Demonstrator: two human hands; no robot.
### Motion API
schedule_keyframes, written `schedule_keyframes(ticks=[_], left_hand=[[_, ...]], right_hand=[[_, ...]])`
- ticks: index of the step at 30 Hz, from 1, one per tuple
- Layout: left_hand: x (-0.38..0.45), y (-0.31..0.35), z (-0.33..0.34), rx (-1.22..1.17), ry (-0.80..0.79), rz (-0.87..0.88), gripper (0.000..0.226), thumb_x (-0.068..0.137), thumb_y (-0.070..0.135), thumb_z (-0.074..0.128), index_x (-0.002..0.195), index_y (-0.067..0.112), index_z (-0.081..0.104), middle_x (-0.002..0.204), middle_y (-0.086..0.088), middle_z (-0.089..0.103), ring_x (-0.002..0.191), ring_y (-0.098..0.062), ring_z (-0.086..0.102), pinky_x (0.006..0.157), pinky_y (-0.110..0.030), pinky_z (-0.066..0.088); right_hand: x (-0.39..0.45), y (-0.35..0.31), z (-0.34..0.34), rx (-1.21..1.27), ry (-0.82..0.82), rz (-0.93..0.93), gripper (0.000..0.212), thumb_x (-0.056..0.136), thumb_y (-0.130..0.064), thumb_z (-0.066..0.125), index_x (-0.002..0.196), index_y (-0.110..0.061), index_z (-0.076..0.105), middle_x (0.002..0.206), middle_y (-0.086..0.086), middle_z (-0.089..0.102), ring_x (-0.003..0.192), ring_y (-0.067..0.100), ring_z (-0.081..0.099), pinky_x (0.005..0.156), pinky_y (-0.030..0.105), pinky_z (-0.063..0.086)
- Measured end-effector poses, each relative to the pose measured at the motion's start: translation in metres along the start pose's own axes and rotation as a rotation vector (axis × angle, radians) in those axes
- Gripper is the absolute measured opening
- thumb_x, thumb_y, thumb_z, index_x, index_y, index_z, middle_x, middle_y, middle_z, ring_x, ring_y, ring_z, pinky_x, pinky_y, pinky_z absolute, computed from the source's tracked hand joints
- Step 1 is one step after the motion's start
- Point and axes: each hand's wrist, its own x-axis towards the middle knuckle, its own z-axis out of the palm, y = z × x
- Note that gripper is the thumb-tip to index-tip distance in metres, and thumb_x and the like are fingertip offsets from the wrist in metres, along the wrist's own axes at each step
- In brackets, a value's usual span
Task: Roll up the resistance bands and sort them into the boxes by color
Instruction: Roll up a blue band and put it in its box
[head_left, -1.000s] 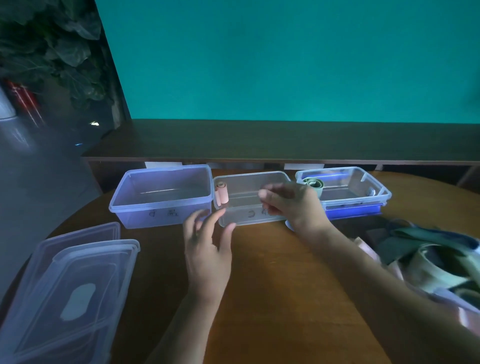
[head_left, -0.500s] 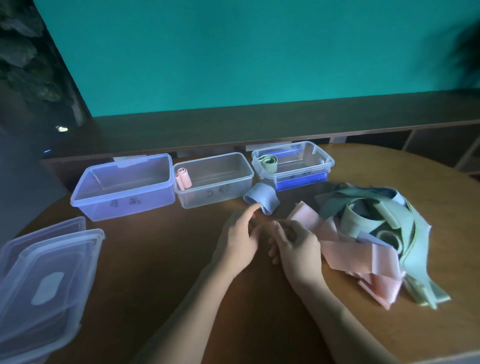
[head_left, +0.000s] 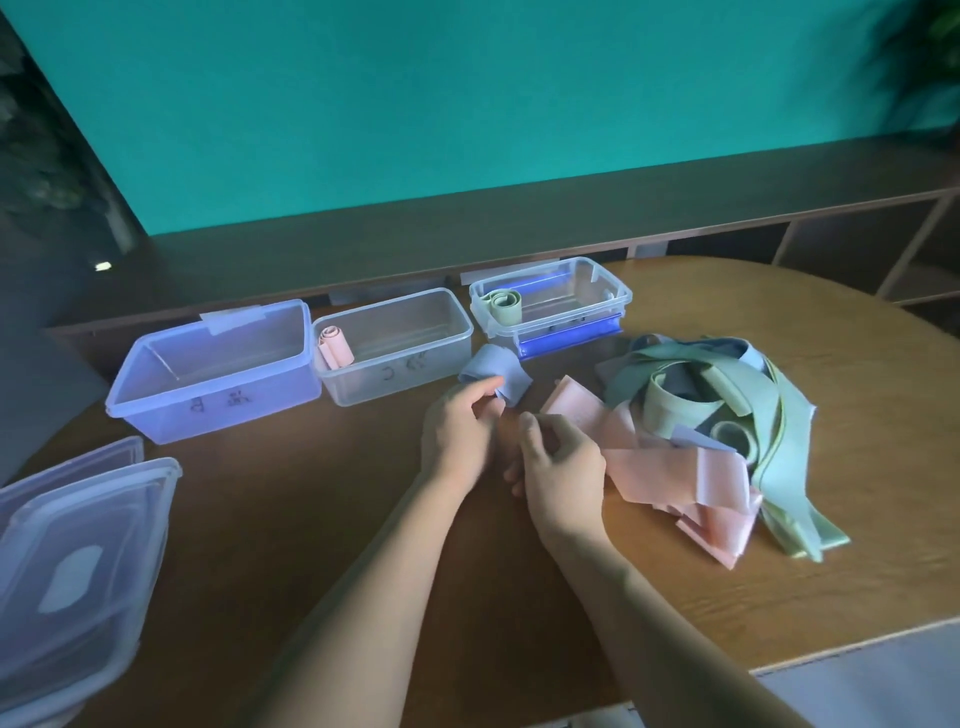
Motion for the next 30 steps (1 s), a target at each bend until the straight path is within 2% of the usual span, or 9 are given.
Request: schedule_keyframes(ticks=[3, 5, 7, 11, 13, 16, 20, 24, 30], left_hand=[[-0.007, 0.005, -0.008, -0.056, 0.015, -0.016, 0.031, 0.093, 0.013, 0.066, 0.118, 0.028, 0.075, 0.103, 0.015, 0.072, 0.091, 0.0, 0.064, 0.081, -0.002, 0.041], [-0.013, 0.007, -0.012, -0.077, 0.034, -0.022, 0.028, 0.091, 0.016, 0.07, 0.116, 0.028, 0.075, 0.097, 0.019, 0.07, 0.086, 0.01, 0.061, 0.077, 0.001, 0.038], [-0.022, 0.007, -0.014, -0.113, 0.039, -0.029, 0.026, 0.089, 0.018, 0.073, 0.113, 0.027, 0.077, 0.095, 0.018, 0.072, 0.082, 0.013, 0.06, 0.077, -0.001, 0.04], [-0.051, 0.005, -0.02, -0.184, 0.052, -0.049, 0.023, 0.085, 0.019, 0.078, 0.105, 0.03, 0.079, 0.092, 0.015, 0.075, 0.086, -0.004, 0.068, 0.085, -0.021, 0.052], [-0.07, 0.004, -0.027, -0.215, 0.099, -0.064, 0.019, 0.084, 0.019, 0.079, 0.098, 0.033, 0.078, 0.089, 0.016, 0.075, 0.084, -0.005, 0.069, 0.084, -0.022, 0.054], [-0.099, 0.004, -0.04, -0.3, 0.162, -0.1, 0.016, 0.085, 0.02, 0.079, 0.091, 0.034, 0.076, 0.088, 0.015, 0.076, 0.083, -0.005, 0.07, 0.08, -0.02, 0.055], [-0.133, 0.005, -0.058, -0.517, 0.131, -0.186, 0.008, 0.088, 0.012, 0.077, 0.095, 0.017, 0.077, 0.08, 0.004, 0.074, 0.065, -0.005, 0.061, 0.066, -0.019, 0.051], [-0.155, 0.004, -0.07, -0.674, 0.084, -0.275, 0.008, 0.091, 0.008, 0.073, 0.098, 0.004, 0.075, 0.071, -0.001, 0.066, 0.065, -0.014, 0.052, 0.068, -0.025, 0.048], [-0.177, 0.009, -0.084, -0.974, 0.067, -0.392, 0.01, 0.09, -0.002, 0.069, 0.084, 0.002, 0.077, 0.072, -0.009, 0.06, 0.063, -0.014, 0.05, 0.067, -0.023, 0.045]], right_hand=[[-0.004, -0.002, -0.006, 0.064, 0.003, 0.035, 0.027, 0.103, -0.023, 0.054, 0.082, -0.009, 0.065, 0.058, 0.006, 0.066, 0.04, 0.011, 0.054, 0.045, 0.017, 0.043], [-0.009, -0.003, -0.01, 0.103, -0.01, 0.06, 0.025, 0.103, -0.021, 0.054, 0.086, -0.008, 0.067, 0.062, 0.006, 0.067, 0.041, 0.01, 0.054, 0.045, 0.017, 0.042], [-0.016, -0.003, -0.015, 0.101, -0.023, 0.06, 0.023, 0.102, -0.021, 0.055, 0.087, -0.009, 0.067, 0.063, 0.006, 0.067, 0.042, 0.009, 0.055, 0.046, 0.017, 0.043], [-0.031, 0.001, -0.022, 0.04, -0.063, 0.031, 0.014, 0.099, -0.023, 0.059, 0.09, -0.019, 0.07, 0.064, 0.002, 0.069, 0.047, 0.008, 0.058, 0.053, 0.016, 0.046], [-0.038, 0.006, -0.025, -0.019, -0.105, -0.018, 0.007, 0.096, -0.024, 0.065, 0.098, -0.024, 0.072, 0.077, -0.004, 0.071, 0.058, 0.005, 0.063, 0.061, 0.014, 0.049], [-0.051, 0.013, -0.028, -0.167, -0.186, -0.151, 0.023, 0.092, -0.019, 0.069, 0.114, -0.026, 0.072, 0.109, -0.009, 0.06, 0.084, -0.001, 0.064, 0.083, 0.013, 0.05], [-0.071, 0.011, -0.029, -0.239, -0.322, -0.234, 0.035, 0.087, -0.013, 0.074, 0.118, -0.029, 0.071, 0.117, -0.009, 0.053, 0.104, 0.011, 0.064, 0.1, 0.026, 0.05], [-0.077, 0.003, -0.032, -0.24, -0.33, -0.22, 0.025, 0.082, -0.02, 0.083, 0.104, -0.03, 0.076, 0.112, -0.01, 0.059, 0.107, 0.016, 0.062, 0.101, 0.038, 0.05], [-0.094, -0.001, -0.044, -0.256, -0.354, -0.236, 0.021, 0.077, -0.021, 0.087, 0.093, -0.03, 0.079, 0.109, -0.01, 0.062, 0.109, 0.014, 0.059, 0.099, 0.027, 0.043]])
